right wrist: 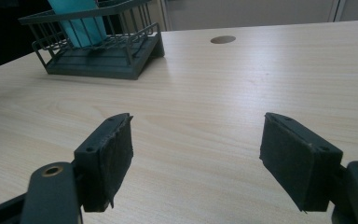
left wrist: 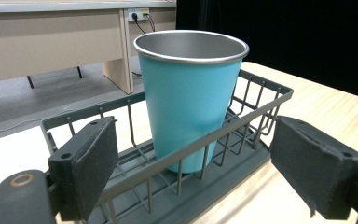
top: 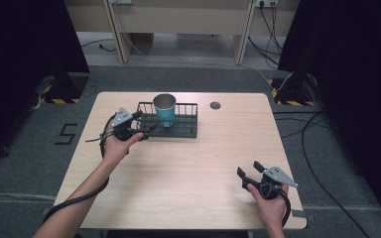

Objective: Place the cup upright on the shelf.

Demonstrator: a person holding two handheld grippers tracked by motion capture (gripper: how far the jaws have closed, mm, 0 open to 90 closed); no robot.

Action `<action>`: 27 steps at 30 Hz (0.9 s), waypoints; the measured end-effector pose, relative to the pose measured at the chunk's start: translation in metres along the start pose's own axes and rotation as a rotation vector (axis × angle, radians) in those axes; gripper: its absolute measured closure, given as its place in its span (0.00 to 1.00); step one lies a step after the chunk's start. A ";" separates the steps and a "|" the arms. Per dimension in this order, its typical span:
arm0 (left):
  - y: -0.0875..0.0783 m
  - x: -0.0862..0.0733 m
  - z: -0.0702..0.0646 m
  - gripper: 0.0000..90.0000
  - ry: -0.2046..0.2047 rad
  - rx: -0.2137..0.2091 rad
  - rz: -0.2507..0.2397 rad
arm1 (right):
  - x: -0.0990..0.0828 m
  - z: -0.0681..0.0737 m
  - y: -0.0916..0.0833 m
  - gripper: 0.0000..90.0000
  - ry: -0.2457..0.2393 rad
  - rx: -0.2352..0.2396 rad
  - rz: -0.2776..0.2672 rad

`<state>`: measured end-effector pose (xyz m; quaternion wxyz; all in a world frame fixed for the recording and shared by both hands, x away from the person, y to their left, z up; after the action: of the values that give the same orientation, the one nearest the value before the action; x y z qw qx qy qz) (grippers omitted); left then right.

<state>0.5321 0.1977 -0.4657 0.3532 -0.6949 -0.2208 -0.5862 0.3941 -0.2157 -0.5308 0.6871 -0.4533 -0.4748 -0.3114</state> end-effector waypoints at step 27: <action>-0.068 -0.023 0.013 0.16 -0.015 0.061 -0.020 | 0.000 0.000 0.000 0.29 0.003 -0.003 -0.001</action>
<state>0.4871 0.2539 -0.4727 0.3665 -0.6859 -0.2482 -0.5776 0.3940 -0.2159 -0.5304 0.6869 -0.4536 -0.4736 -0.3131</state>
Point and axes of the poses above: each handheld gripper's, and its own axes: y roughly forward along the jaws, x roughly out of its top, z roughly to its left, the point moved 6 cm from there along y, roughly forward along the jaws, and after that the axes turned 3 degrees about -x, right-handed, at the moved point
